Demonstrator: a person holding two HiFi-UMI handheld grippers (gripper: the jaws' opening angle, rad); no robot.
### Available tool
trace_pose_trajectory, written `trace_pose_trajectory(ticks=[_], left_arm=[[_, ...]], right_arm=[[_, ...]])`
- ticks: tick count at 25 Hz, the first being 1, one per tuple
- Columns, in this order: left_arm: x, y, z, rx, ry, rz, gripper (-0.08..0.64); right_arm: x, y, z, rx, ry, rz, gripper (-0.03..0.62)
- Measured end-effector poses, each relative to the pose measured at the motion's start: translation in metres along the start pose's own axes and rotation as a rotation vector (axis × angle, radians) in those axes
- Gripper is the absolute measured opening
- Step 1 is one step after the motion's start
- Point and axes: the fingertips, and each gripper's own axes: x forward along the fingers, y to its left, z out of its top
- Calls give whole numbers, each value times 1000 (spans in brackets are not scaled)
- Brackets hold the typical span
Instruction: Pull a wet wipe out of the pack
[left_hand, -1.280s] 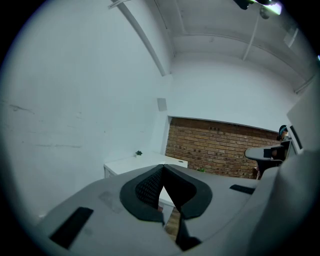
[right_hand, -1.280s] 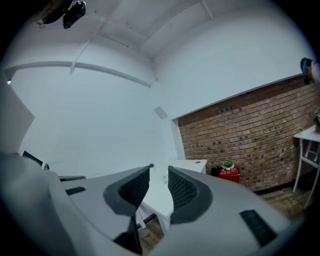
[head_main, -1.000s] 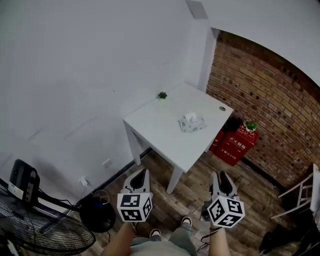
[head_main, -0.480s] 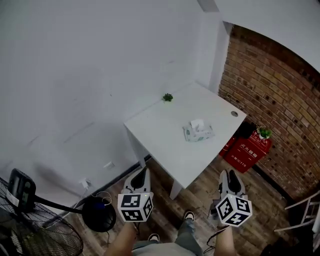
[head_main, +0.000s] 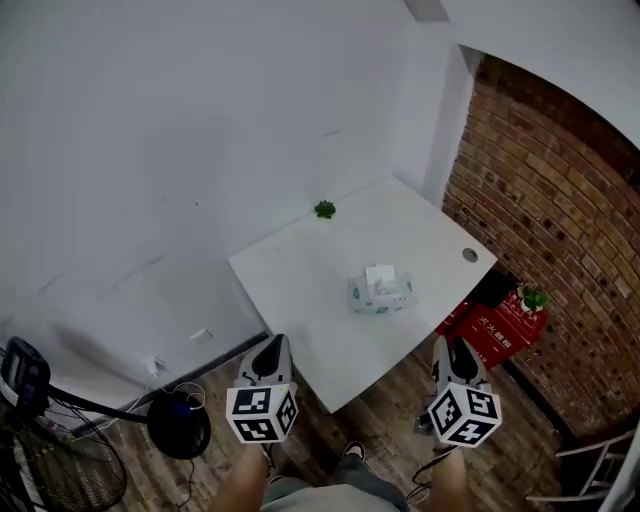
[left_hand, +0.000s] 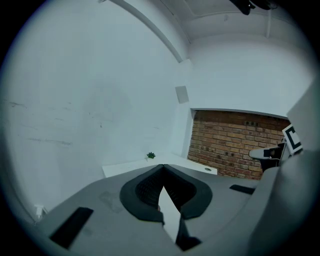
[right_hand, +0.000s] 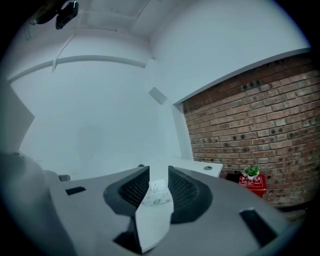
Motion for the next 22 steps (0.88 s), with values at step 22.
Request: trace_pose_trajectory(ticks=[22], left_arm=[[106, 3, 14, 1, 17, 54, 0]], right_arm=[[128, 8, -11, -33, 119, 153, 110]])
